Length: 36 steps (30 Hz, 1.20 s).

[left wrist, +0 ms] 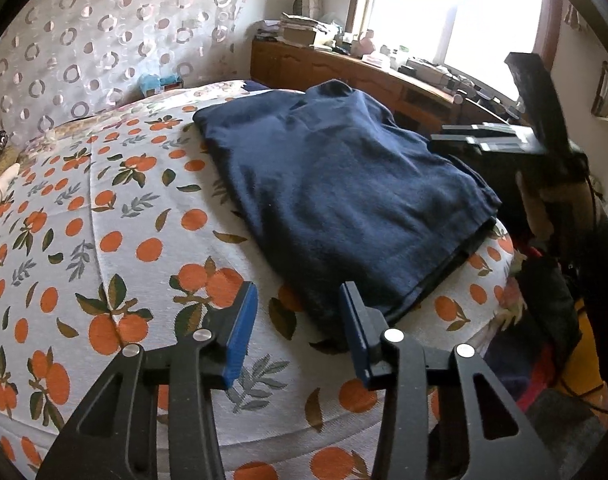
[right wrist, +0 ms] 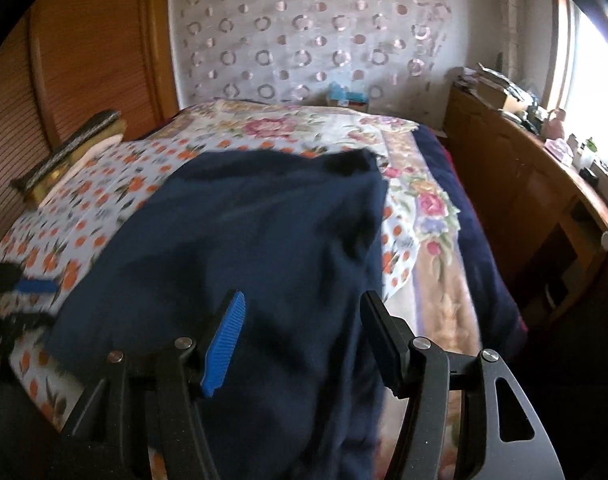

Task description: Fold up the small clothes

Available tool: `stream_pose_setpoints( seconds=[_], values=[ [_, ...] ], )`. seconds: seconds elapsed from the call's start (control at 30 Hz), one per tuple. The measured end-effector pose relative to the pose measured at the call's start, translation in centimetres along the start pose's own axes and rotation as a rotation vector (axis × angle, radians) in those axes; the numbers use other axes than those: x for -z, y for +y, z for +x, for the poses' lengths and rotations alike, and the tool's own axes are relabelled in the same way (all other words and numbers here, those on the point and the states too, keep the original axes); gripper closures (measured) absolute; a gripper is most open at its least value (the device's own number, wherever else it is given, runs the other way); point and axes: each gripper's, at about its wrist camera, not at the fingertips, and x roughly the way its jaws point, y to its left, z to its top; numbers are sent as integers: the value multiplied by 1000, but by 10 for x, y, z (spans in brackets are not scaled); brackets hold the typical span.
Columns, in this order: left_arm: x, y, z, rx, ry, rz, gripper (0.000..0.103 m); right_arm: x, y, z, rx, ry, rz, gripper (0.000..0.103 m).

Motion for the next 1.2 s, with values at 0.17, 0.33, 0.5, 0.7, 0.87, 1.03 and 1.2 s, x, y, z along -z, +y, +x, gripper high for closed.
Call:
stream_pose_setpoints(
  seconds=[0.17, 0.33, 0.5, 0.7, 0.87, 1.03, 1.2],
  values=[
    [2, -4, 4, 29, 30, 11, 59, 25, 11, -11, -35, 21, -19, 41],
    [4, -9, 9, 40, 46, 26, 59, 37, 12, -20, -65, 36, -24, 41],
    [1, -12, 9, 109, 69, 27, 90, 44, 15, -34, -97, 25, -37, 39],
    [-26, -24, -18, 128, -25, 58, 98, 51, 32, -41, -117, 20, -79, 35],
    [-60, -35, -43, 114, -130, 86, 98, 56, 37, -45, -135, 12, -104, 29],
    [-79, -36, -45, 106, -161, 91, 98, 61, 39, -50, -129, -4, -112, 27],
    [-80, -30, -43, 95, -170, 68, 98, 66, 38, -46, -89, 25, -121, 27]
  ],
)
